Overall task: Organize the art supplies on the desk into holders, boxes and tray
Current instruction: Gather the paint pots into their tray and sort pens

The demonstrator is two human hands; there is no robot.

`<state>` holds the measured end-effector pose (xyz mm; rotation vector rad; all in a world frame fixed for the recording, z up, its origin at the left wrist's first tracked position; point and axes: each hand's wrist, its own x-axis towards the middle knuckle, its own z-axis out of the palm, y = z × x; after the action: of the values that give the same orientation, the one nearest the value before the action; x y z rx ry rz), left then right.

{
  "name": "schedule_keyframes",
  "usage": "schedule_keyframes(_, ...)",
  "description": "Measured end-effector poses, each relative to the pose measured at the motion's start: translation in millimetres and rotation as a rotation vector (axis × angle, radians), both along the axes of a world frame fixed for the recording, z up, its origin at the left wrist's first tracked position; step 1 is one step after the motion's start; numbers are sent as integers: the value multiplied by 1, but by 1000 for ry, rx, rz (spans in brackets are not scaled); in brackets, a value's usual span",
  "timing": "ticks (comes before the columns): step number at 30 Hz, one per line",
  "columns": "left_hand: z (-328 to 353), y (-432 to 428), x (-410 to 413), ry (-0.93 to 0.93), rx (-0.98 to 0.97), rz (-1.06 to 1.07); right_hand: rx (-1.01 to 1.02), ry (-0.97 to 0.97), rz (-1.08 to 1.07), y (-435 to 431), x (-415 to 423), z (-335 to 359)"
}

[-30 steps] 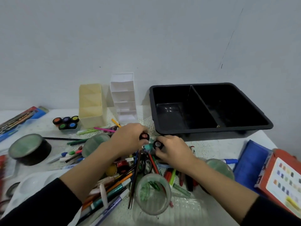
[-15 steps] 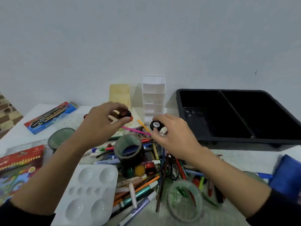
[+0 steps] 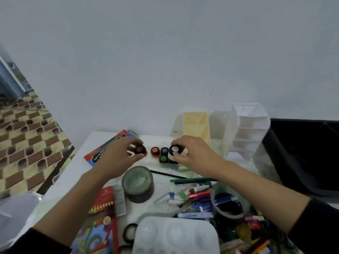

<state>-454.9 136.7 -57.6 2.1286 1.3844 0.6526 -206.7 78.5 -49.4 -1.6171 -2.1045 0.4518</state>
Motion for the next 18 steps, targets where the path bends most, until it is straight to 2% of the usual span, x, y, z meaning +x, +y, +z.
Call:
schedule_keyframes(7,-40,60,-11,81,-64,-136,-7,-38,31,49,-45,-25)
schedule_keyframes(18,-75,82,-18,121,-151,-234,-13,-313,22,72,-61,-66)
